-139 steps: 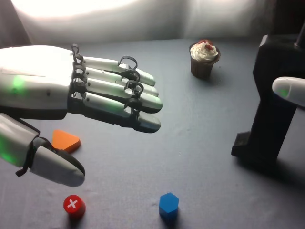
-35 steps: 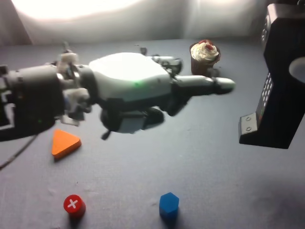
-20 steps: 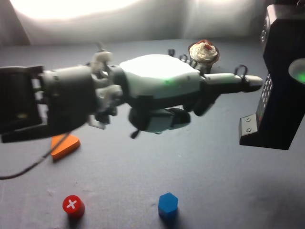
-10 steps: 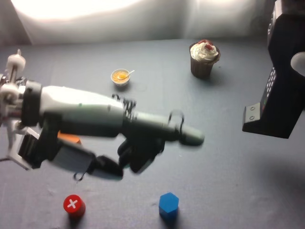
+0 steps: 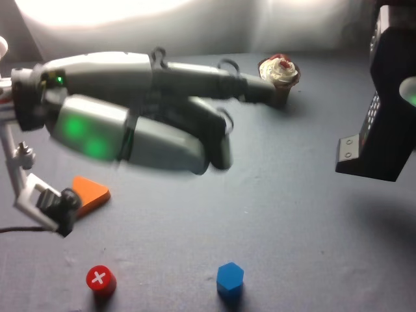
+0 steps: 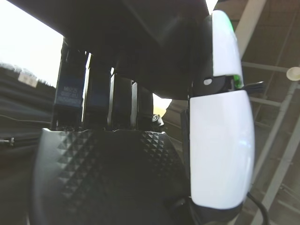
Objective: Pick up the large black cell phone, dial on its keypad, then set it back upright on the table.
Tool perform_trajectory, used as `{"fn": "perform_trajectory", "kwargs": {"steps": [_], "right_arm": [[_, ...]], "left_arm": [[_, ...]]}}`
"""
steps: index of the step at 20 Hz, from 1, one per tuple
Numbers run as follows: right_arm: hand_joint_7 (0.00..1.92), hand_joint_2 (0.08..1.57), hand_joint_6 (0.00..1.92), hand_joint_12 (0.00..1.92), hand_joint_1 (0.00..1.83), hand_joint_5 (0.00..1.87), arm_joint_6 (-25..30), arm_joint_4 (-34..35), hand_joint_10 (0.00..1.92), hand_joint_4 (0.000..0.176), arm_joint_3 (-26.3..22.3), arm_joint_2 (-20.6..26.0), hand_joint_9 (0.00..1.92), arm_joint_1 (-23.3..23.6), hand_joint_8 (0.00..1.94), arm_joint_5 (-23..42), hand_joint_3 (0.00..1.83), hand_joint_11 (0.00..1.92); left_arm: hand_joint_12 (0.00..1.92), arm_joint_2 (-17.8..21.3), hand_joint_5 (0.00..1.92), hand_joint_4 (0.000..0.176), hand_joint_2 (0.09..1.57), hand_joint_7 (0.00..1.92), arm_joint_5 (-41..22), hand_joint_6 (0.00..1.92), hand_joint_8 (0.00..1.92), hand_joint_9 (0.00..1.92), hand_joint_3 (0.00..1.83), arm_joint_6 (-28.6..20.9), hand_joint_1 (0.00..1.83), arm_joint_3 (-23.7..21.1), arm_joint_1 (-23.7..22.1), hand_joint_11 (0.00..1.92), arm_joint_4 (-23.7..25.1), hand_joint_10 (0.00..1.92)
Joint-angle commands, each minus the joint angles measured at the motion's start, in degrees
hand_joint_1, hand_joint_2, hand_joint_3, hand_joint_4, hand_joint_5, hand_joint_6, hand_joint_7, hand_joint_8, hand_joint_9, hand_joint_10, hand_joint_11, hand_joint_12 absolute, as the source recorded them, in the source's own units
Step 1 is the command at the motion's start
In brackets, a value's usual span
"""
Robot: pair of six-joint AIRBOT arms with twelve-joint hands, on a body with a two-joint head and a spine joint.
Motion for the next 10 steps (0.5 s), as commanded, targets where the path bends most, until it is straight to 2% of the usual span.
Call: {"fn": "perform_trajectory", "kwargs": {"steps": [1, 2, 3, 4, 5, 6, 7, 8, 9, 10], "right_arm": [[0.82, 1.16, 0.9, 1.23, 1.36, 0.91, 1.04, 0.55, 1.36, 0.0, 0.77, 0.12, 0.85, 0.06, 1.25, 9.53, 0.0, 0.89], [0.84, 1.15, 0.92, 1.21, 1.37, 0.91, 1.04, 0.38, 1.34, 0.0, 1.26, -0.26, 0.87, -0.12, 1.22, 10.09, 0.0, 0.91], [0.8, 1.16, 0.88, 1.19, 1.36, 0.92, 1.04, 0.14, 1.36, 0.0, 1.73, -0.62, 0.86, -0.21, 1.28, 10.45, 0.0, 0.92], [0.8, 1.15, 0.81, 1.17, 1.37, 0.97, 1.06, -0.08, 1.36, 0.0, 2.25, -1.06, 0.84, -0.38, 1.29, 10.84, 0.0, 0.88], [0.8, 1.16, 0.82, 1.19, 1.36, 0.96, 1.08, -0.08, 1.37, 0.0, 2.67, -1.42, 0.84, -0.52, 1.29, 11.2, 0.0, 0.9], [0.8, 1.16, 0.82, 1.19, 1.36, 0.96, 1.08, -0.1, 1.37, 0.0, 3.11, -1.86, 0.84, -0.64, 1.29, 11.56, 0.0, 0.9], [0.81, 1.15, 0.79, 1.19, 1.37, 0.98, 1.08, -0.1, 1.36, 0.0, 3.63, -2.32, 0.85, -0.74, 1.27, 11.95, 0.0, 0.91], [0.8, 1.15, 0.8, 1.26, 1.36, 0.96, 1.08, -0.1, 1.39, 0.0, 4.02, -2.71, 0.85, -0.84, 1.28, 12.13, 0.0, 0.92], [0.81, 1.15, 0.79, 1.29, 1.37, 0.96, 1.08, -0.09, 1.39, 0.0, 4.41, -3.13, 0.85, -1.02, 1.27, 12.3, 0.0, 0.93], [0.82, 1.15, 0.78, 1.28, 1.37, 0.98, 1.08, -0.09, 1.37, 0.0, 4.79, -3.59, 0.85, -1.23, 1.24, 12.62, 0.0, 0.92]], "left_arm": [[1.36, 0.08, 0.31, 0.038, 1.27, 0.7, 2.22, 0.0, 0.36, 0.67, 0.0, -4.14, 0.34, -0.42, -1.59, 0.51, -7.09, 0.84], [1.32, -0.06, 0.34, 0.036, 1.27, 0.7, 4.06, 0.0, 0.18, 0.65, 0.0, -7.22, 0.28, -0.21, -1.64, 0.42, -7.19, 0.65], [1.2, -0.14, 0.39, 0.028, 1.26, 0.65, 5.7, 0.01, 0.06, 0.61, 0.0, -10.65, 0.22, -0.08, -1.5, 0.32, -7.25, 0.39], [1.0, 0.16, 0.36, 0.019, 1.26, 0.5, 5.81, 0.0, 0.0, 0.49, 0.0, -11.15, 0.04, -0.53, -1.43, 0.14, -7.22, 0.06], [0.94, 0.39, 0.35, 0.016, 1.25, 0.45, 5.81, 0.0, 0.0, 0.42, 0.0, -11.13, 0.01, -0.84, -1.43, 0.04, -6.95, 0.02], [0.94, 0.72, 0.35, 0.016, 1.25, 0.45, 5.77, 0.0, 0.0, 0.42, 0.0, -11.28, 0.01, -1.3, -1.46, 0.04, -6.94, 0.02], [0.87, 1.08, 0.35, 0.023, 1.24, 0.41, 5.88, 0.0, 0.0, 0.39, 0.0, -11.64, 0.0, -1.64, -1.4, 0.01, -6.99, 0.0], [0.73, 1.56, 0.33, 0.023, 1.22, 0.37, 5.9, 0.0, 0.0, 0.33, 0.0, -11.64, 0.0, -1.99, -1.1, 0.0, -7.01, 0.01], [0.51, 2.1, 0.29, 0.011, 1.2, 0.3, 5.99, 0.0, 0.01, 0.25, 0.0, -11.67, 0.0, -2.39, -0.65, 0.0, -7.11, 0.01], [0.42, 2.63, 0.27, 0.011, 1.18, 0.27, 6.0, 0.0, 0.0, 0.23, 0.0, -11.67, 0.0, -2.67, 0.0, 0.0, -7.16, 0.01]]}}
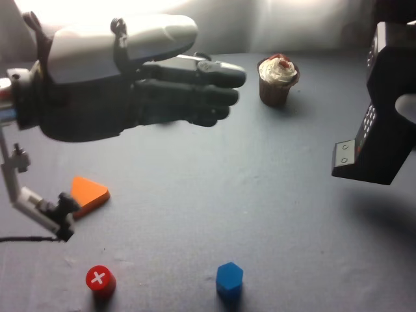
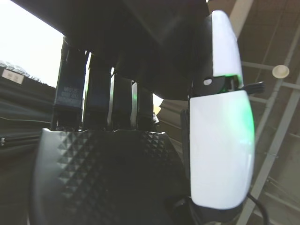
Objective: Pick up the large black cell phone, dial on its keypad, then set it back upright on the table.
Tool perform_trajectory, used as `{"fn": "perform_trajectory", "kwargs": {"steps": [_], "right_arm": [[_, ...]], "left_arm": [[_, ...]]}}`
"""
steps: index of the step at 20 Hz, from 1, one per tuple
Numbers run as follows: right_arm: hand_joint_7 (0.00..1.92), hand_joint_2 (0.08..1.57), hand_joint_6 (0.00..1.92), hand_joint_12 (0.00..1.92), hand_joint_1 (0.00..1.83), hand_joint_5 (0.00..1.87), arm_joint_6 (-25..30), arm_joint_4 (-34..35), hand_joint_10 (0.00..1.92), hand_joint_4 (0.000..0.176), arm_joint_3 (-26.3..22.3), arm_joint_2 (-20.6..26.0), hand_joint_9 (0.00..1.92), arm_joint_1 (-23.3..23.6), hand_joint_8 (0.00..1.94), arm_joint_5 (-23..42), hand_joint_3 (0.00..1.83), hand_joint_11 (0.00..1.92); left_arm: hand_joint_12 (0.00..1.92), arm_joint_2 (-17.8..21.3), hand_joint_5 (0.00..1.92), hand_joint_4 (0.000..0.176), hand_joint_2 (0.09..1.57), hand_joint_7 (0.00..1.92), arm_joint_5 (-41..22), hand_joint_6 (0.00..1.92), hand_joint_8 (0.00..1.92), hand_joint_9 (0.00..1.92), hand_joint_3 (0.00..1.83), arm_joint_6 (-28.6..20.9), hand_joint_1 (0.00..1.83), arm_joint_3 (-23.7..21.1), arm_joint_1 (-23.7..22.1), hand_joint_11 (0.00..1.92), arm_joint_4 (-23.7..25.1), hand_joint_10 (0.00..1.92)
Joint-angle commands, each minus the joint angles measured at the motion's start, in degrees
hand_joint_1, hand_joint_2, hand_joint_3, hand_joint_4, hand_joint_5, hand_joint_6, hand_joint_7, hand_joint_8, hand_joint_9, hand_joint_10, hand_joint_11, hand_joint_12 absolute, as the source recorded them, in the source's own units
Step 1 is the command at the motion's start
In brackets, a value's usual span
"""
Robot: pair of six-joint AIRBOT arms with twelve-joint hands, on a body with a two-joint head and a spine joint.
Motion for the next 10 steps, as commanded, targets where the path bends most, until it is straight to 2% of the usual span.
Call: {"fn": "perform_trajectory", "kwargs": {"steps": [1, 2, 3, 4, 5, 6, 7, 8, 9, 10], "right_arm": [[0.83, 1.14, 0.78, 1.15, 1.37, 0.99, 1.08, 0.92, 1.31, 0.0, 0.55, 0.23, 0.88, -0.04, 1.24, 8.95, 0.0, 0.93], [0.85, 1.13, 0.79, 1.1, 1.37, 0.99, 1.08, 0.93, 1.29, 0.0, 0.85, -0.17, 0.89, -0.2, 1.21, 9.11, 0.0, 0.92], [0.85, 1.12, 0.73, 1.44, 1.46, 0.98, 1.08, 0.93, 1.19, 0.0, 1.08, -0.44, 0.88, -0.33, 1.16, 9.13, 0.0, 0.9], [0.85, 1.12, 0.73, 1.44, 1.46, 0.98, 1.08, 0.93, 1.19, 0.0, 1.44, -0.81, 0.88, -0.51, 1.16, 9.13, 0.0, 0.9], [0.82, 1.15, 0.77, 1.19, 1.37, 0.97, 1.08, 0.93, 1.35, 0.0, 1.75, -1.12, 0.86, -0.74, 1.26, 9.13, 0.0, 0.88], [0.82, 1.15, 0.77, 1.19, 1.37, 0.97, 1.08, 0.93, 1.35, 0.0, 2.1, -1.5, 0.86, -0.94, 1.26, 9.26, 0.0, 0.88], [0.83, 1.15, 0.77, 1.18, 1.37, 0.96, 1.08, 0.93, 1.36, 0.0, 2.35, -1.79, 0.86, -0.96, 1.25, 9.41, 0.0, 0.89], [0.85, 1.14, 0.76, 1.17, 1.37, 0.96, 1.08, 0.93, 1.35, 0.0, 2.6, -2.05, 0.87, -0.96, 1.22, 9.46, 0.0, 0.9], [0.92, 1.13, 0.74, 1.12, 1.38, 0.97, 1.08, 0.93, 1.32, 0.0, 2.81, -2.24, 0.91, -1.01, 1.11, 9.46, 0.0, 0.93], [0.92, 1.13, 0.74, 1.12, 1.38, 0.97, 1.08, 0.93, 1.32, 0.0, 2.91, -2.28, 0.91, -1.14, 1.11, 9.48, 0.0, 0.93]], "left_arm": [[0.49, 0.63, 0.27, 0.018, 1.16, 0.26, -4.21, 0.0, 0.0, 0.25, 0.0, -0.54, 0.0, -0.49, -0.93, 0.0, -3.04, 0.0], [0.54, 0.71, 0.27, 0.024, 1.15, 0.26, -4.21, 0.0, 0.0, 0.26, 0.0, -0.54, 0.0, -0.92, -0.67, 0.0, -3.06, 0.0], [0.55, 0.71, 0.29, 0.025, 1.15, 0.24, -4.21, 0.01, 0.0, 0.24, 0.0, -0.55, 0.0, -1.22, -0.59, 0.0, -3.06, 0.0], [0.55, 0.65, 0.29, 0.025, 1.15, 0.24, -4.21, 0.01, 0.0, 0.24, 0.0, -0.55, 0.0, -1.64, -0.39, 0.0, -3.06, 0.0], [0.43, 0.63, 0.26, 0.023, 1.13, 0.2, -4.21, 0.0, 0.0, 0.19, 0.0, -0.54, 0.0, -1.95, -0.21, 0.0, -3.04, 0.0], [0.43, 0.68, 0.26, 0.023, 1.13, 0.2, -4.21, 0.0, 0.0, 0.19, 0.0, -0.54, 0.0, -2.42, 0.46, 0.0, -3.04, 0.0], [0.35, 0.7, 0.23, 0.024, 1.13, 0.18, -4.21, 0.01, 0.0, 0.18, 0.0, -0.53, 0.0, -2.83, 0.75, 0.0, -3.03, 0.0], [0.38, 0.72, 0.24, 0.017, 1.13, 0.19, -4.21, 0.01, 0.0, 0.19, 0.0, -0.52, 0.0, -3.45, 1.09, 0.0, -3.03, 0.0], [0.41, 0.77, 0.24, 0.014, 1.12, 0.19, -4.21, 0.0, 0.0, 0.18, 0.0, -0.5, 0.0, -3.91, 1.13, 0.0, -3.02, 0.0], [0.41, 0.78, 0.24, 0.014, 1.12, 0.19, -4.21, 0.0, 0.0, 0.18, 0.0, -0.5, 0.0, -4.1, 1.04, 0.0, -3.02, 0.0]]}}
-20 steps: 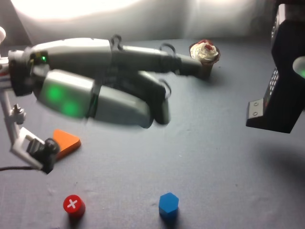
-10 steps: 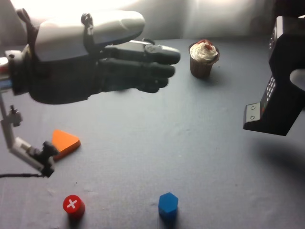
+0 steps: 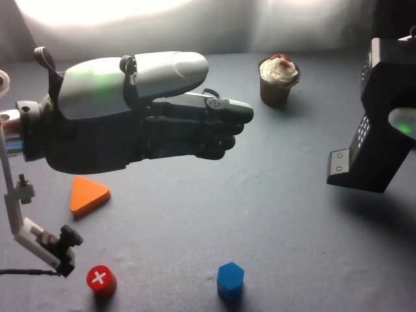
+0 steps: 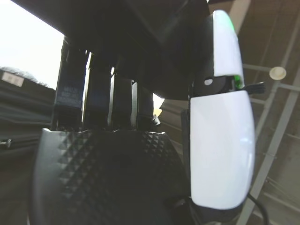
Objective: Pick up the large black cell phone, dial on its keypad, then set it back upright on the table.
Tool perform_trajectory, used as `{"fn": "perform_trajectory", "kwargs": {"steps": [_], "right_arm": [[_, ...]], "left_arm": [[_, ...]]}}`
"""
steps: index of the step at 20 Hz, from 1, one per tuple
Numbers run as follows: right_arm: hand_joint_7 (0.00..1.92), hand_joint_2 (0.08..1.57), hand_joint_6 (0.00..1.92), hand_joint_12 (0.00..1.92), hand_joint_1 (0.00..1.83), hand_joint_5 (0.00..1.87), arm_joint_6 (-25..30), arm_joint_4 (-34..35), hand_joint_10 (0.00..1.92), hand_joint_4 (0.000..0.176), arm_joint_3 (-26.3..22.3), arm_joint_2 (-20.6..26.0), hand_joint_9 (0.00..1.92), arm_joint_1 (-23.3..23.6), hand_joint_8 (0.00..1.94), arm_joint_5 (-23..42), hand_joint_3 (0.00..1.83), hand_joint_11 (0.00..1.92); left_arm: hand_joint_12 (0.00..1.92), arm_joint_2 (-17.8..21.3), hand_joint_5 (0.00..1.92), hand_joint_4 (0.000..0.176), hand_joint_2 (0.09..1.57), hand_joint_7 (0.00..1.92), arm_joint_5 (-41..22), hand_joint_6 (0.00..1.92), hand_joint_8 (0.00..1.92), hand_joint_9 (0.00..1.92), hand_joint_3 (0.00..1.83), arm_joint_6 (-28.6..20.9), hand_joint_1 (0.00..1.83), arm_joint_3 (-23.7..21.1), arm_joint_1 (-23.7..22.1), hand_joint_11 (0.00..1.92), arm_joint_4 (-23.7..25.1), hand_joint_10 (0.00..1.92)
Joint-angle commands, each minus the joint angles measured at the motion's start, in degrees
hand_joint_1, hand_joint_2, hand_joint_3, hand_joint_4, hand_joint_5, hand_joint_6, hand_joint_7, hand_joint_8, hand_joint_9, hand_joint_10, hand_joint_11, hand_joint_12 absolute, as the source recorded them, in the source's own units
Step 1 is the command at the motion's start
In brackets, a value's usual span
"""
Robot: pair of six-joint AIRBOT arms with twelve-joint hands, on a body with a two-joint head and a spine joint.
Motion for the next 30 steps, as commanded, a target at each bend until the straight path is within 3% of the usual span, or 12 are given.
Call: {"fn": "perform_trajectory", "kwargs": {"steps": [1, 6, 8, 13, 18, 21, 23, 26, 30], "right_arm": [[0.91, 1.12, 0.72, 1.09, 1.38, 1.01, 1.04, 0.93, 1.29, 0.0, 0.6, 0.48, 0.92, -0.14, 1.1, 8.61, 0.0, 0.96], [0.88, 1.13, 0.76, 1.19, 1.37, 0.98, 1.05, 0.92, 1.32, 0.0, 1.9, -0.06, 0.91, -0.3, 1.14, 9.1, 0.0, 0.93], [0.95, 1.11, 0.74, 1.15, 1.38, 1.0, 1.05, 0.92, 1.26, 0.0, 2.15, -0.41, 0.95, -0.57, 1.04, 9.31, 0.0, 0.95], [0.91, 1.13, 0.79, 1.21, 1.37, 0.97, 1.05, 0.94, 1.33, 0.0, 2.24, -0.68, 0.9, -1.97, 1.09, 9.52, 0.0, 0.92], [0.91, 1.12, 0.74, 1.13, 1.38, 1.0, 1.21, 0.94, 1.3, 0.0, 2.3, -0.68, 0.92, -2.29, 1.09, 9.52, 0.0, 0.96], [0.9, 1.13, 0.82, 1.2, 1.37, 0.94, 1.33, 0.94, 1.33, 0.0, 2.31, -0.67, 0.9, -2.86, 1.12, 9.52, 0.0, 0.93], [0.89, 1.13, 0.79, 1.2, 1.37, 0.96, 1.34, 0.93, 1.34, 0.0, 2.31, -0.67, 0.9, -3.1, 1.15, 9.52, 0.0, 0.93], [0.92, 1.12, 0.76, 1.15, 1.38, 0.99, 1.34, 0.96, 1.28, 0.0, 2.37, -0.67, 0.93, -3.31, 1.08, 9.56, 0.0, 0.96], [0.89, 1.12, 0.78, 1.07, 1.38, 0.98, 1.34, 1.09, 1.28, 0.0, 2.69, -0.73, 0.93, -3.42, 1.12, 9.89, 0.0, 0.97]], "left_arm": [[0.49, 0.32, 0.24, 0.018, 1.13, 0.21, -4.62, 0.0, 0.0, 0.19, 0.0, -0.47, 0.0, -0.35, -1.57, 0.0, -3.23, 0.0], [0.33, 0.32, 0.21, 0.015, 1.15, 0.17, -4.62, 0.0, 0.01, 0.13, 0.0, -0.47, 0.0, -0.51, -1.65, 0.0, -3.23, 0.0], [0.29, 0.32, 0.2, 0.009, 1.15, 0.16, -4.62, 0.0, 0.0, 0.12, 0.0, -0.47, 0.0, -0.39, -1.33, 0.0, -3.27, 0.0], [0.34, 0.13, 0.21, 0.009, 1.15, 0.17, -4.6, 0.0, 0.0, 0.14, 0.0, -0.46, 0.0, -0.45, -1.08, 0.0, -3.39, 0.0], [0.36, -0.08, 0.21, 0.014, 1.15, 0.17, -4.58, 0.0, 0.0, 0.15, 0.0, -0.42, 0.0, -0.78, -1.38, 0.0, -3.38, 0.0], [0.44, -0.09, 0.23, 0.009, 1.15, 0.2, -4.58, 0.0, 0.01, 0.17, 0.0, -0.42, 0.0, -0.73, -1.15, 0.0, -3.38, 0.0], [0.36, -0.09, 0.23, 0.009, 1.16, 0.19, -4.58, 0.0, 0.0, 0.15, 0.0, -0.42, 0.0, -0.83, -1.06, 0.0, -3.38, 0.0], [0.36, -0.14, 0.23, 0.012, 1.15, 0.19, -4.58, 0.0, 0.0, 0.15, 0.0, -0.36, 0.0, -1.1, -0.98, 0.0, -3.31, 0.0], [0.39, -0.22, 0.24, 0.008, 1.15, 0.2, -4.58, 0.01, 0.0, 0.16, 0.0, -0.36, 0.0, -1.57, -0.21, 0.0, -3.31, 0.0]]}}
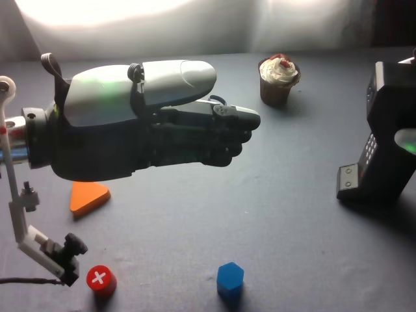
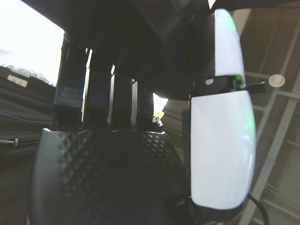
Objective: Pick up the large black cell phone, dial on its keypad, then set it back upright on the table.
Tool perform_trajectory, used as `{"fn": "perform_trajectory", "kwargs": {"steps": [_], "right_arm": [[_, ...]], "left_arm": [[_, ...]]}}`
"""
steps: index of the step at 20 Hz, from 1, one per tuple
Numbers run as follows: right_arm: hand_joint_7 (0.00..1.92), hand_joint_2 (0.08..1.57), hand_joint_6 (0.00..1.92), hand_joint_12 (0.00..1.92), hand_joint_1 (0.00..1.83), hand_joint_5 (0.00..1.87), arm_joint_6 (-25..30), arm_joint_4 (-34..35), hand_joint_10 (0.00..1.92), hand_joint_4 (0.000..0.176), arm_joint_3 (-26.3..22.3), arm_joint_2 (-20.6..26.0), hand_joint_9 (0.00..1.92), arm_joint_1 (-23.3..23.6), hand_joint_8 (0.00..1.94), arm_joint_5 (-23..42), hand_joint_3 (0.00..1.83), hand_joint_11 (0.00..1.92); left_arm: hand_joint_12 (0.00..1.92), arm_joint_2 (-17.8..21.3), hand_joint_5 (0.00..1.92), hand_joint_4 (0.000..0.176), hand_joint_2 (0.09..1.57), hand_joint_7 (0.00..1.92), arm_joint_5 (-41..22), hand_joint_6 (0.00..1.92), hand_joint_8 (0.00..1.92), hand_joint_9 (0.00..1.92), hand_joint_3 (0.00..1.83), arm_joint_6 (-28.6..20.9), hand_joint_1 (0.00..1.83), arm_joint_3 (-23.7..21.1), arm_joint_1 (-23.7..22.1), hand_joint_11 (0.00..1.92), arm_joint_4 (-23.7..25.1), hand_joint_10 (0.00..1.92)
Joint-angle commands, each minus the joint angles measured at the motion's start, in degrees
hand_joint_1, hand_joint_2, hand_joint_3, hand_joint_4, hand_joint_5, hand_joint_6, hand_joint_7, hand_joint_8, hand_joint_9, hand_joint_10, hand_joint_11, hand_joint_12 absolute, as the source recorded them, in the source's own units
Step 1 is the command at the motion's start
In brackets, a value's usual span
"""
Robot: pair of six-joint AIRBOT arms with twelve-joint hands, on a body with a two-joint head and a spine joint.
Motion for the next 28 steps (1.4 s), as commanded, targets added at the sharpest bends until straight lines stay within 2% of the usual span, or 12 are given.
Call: {"fn": "perform_trajectory", "kwargs": {"steps": [1, 3, 9, 10, 15, 20, 23, 24, 26, 28], "right_arm": [[0.88, 1.13, 0.78, 1.06, 1.37, 0.97, 1.21, 1.27, 1.29, 0.0, 0.35, 0.55, 0.92, 0.0, 1.14, 8.6, 0.0, 0.97], [0.9, 1.12, 0.76, 1.02, 1.38, 0.99, 1.21, 1.27, 1.24, 0.0, 0.68, 0.41, 0.95, -0.27, 1.11, 8.89, 0.0, 1.0], [0.93, 1.11, 0.79, 1.02, 1.38, 0.98, 1.21, 1.63, 1.24, 0.0, 1.17, -0.2, 0.95, -0.99, 1.07, 9.57, 0.0, 0.99], [0.94, 1.11, 0.74, 1.03, 1.38, 1.01, 1.21, 1.64, 1.24, 0.0, 1.17, -0.22, 0.95, -1.06, 1.05, 9.57, 0.0, 0.99], [0.94, 1.11, 0.79, 1.05, 1.38, 0.98, 1.21, 1.65, 1.22, 0.0, 1.17, -0.18, 0.96, -1.3, 1.06, 9.57, 0.0, 0.96], [0.89, 1.13, 0.84, 1.1, 1.37, 0.95, 1.2, 1.65, 1.29, 0.0, 1.2, -0.04, 0.91, -1.43, 1.13, 9.57, 0.0, 0.94], [0.86, 1.15, 0.9, 1.16, 1.37, 0.91, 1.1, 1.65, 1.34, 0.0, 1.13, 0.01, 0.88, -1.6, 1.18, 9.57, 0.0, 0.9], [0.89, 1.13, 0.83, 1.17, 1.37, 0.95, 1.07, 1.65, 1.32, 0.0, 1.09, 0.03, 0.91, -1.62, 1.15, 9.57, 0.0, 0.9], [0.9, 1.14, 0.91, 1.16, 1.36, 0.91, 1.0, 1.65, 1.3, 0.0, 0.99, 0.09, 0.92, -1.69, 1.12, 9.57, 0.0, 0.89], [0.91, 1.15, 1.02, 1.16, 1.36, 0.83, 0.93, 1.65, 1.29, 0.0, 0.98, 0.13, 0.92, -1.81, 1.12, 9.57, 0.0, 0.84]], "left_arm": [[0.41, -0.09, 0.24, 0.012, 1.15, 0.2, -4.67, 0.0, 0.0, 0.16, 0.0, -0.44, 0.0, -0.71, -0.75, 0.0, -3.05, 0.0], [0.41, -0.15, 0.22, 0.016, 1.15, 0.19, -4.67, 0.0, 0.0, 0.15, 0.0, -0.44, 0.0, -0.91, -0.51, 0.0, -3.05, 0.0], [0.43, -0.32, 0.25, 0.008, 1.15, 0.2, -4.67, 0.0, 0.0, 0.16, 0.0, -0.43, 0.0, -1.29, -0.39, 0.0, -3.05, 0.0], [0.41, -0.32, 0.25, 0.01, 1.15, 0.21, -4.67, 0.0, 0.0, 0.16, 0.0, -0.42, 0.0, -1.27, -0.38, 0.0, -3.04, 0.0], [0.43, -0.39, 0.26, 0.012, 1.15, 0.21, -4.67, 0.0, 0.0, 0.17, 0.0, -0.42, 0.0, -1.28, -0.42, 0.0, -3.04, 0.0], [0.45, -0.41, 0.27, 0.013, 1.16, 0.21, -4.65, 0.01, 0.0, 0.17, 0.0, -0.41, 0.0, -1.31, -0.5, 0.0, -3.03, 0.0], [0.45, -0.4, 0.24, 0.026, 1.16, 0.2, -4.65, 0.0, 0.0, 0.16, 0.0, -0.41, 0.0, -1.34, -0.49, 0.0, -3.03, 0.0], [0.45, -0.4, 0.24, 0.021, 1.16, 0.2, -4.65, 0.0, 0.0, 0.16, 0.0, -0.41, 0.0, -1.3, -0.5, 0.0, -3.03, 0.0], [0.41, -0.4, 0.23, 0.028, 1.16, 0.19, -4.65, 0.0, 0.0, 0.15, 0.0, -0.41, 0.0, -1.2, -0.54, 0.0, -3.03, 0.0], [0.44, -0.4, 0.24, 0.031, 1.16, 0.21, -4.65, 0.0, 0.0, 0.16, 0.0, -0.41, 0.0, -1.13, -0.54, 0.0, -3.03, 0.0]]}}
